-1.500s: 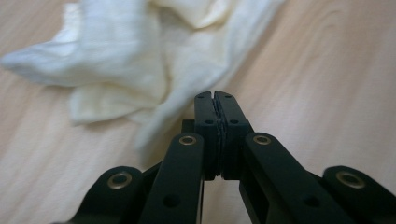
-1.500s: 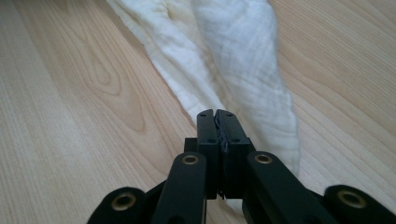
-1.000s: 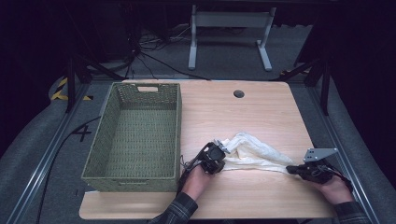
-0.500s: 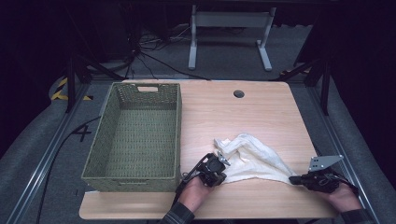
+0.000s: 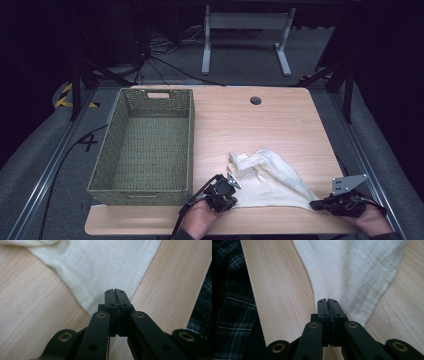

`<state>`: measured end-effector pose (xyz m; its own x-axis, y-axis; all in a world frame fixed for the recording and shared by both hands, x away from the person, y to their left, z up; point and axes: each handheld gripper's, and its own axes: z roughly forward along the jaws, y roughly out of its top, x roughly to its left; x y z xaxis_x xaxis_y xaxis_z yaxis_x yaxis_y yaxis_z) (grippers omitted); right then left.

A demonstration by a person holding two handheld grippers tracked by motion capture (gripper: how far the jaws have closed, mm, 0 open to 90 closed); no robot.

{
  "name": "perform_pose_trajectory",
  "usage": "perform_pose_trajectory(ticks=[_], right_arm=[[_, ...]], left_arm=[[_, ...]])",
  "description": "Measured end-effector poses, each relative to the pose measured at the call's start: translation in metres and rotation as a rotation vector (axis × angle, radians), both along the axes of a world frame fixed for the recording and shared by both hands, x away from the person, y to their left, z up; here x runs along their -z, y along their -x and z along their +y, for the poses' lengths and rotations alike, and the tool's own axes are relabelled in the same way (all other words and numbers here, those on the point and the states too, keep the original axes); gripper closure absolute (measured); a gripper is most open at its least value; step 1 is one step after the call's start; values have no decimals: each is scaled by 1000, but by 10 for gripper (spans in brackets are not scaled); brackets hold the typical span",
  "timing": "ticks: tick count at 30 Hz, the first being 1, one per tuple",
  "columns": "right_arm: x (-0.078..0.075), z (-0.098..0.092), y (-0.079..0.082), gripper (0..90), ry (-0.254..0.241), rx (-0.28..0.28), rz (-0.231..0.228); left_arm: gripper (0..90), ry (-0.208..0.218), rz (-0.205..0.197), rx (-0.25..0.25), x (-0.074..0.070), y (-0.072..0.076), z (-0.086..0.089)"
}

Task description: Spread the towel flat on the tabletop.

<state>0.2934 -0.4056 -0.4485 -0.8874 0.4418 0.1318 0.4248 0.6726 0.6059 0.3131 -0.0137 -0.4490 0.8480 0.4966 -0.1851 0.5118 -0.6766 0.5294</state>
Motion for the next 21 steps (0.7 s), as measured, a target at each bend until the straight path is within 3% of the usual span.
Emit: perform_pose_trajectory(ticks=[5, 8, 16, 21], right_arm=[[-4, 6, -8, 814, -9, 26, -27], [-8, 14, -16, 791, -15, 33, -45], [-24, 41, -47, 754, -35, 53, -92], [-34, 52, -68, 748, -72, 64, -113]], left_arm=[[850, 52, -37, -28, -6, -10, -4], [837, 71, -39, -38, -5, -20, -8], [802, 37, -86, -24, -3, -38, -21], [777, 25, -84, -24, 1, -40, -22]])
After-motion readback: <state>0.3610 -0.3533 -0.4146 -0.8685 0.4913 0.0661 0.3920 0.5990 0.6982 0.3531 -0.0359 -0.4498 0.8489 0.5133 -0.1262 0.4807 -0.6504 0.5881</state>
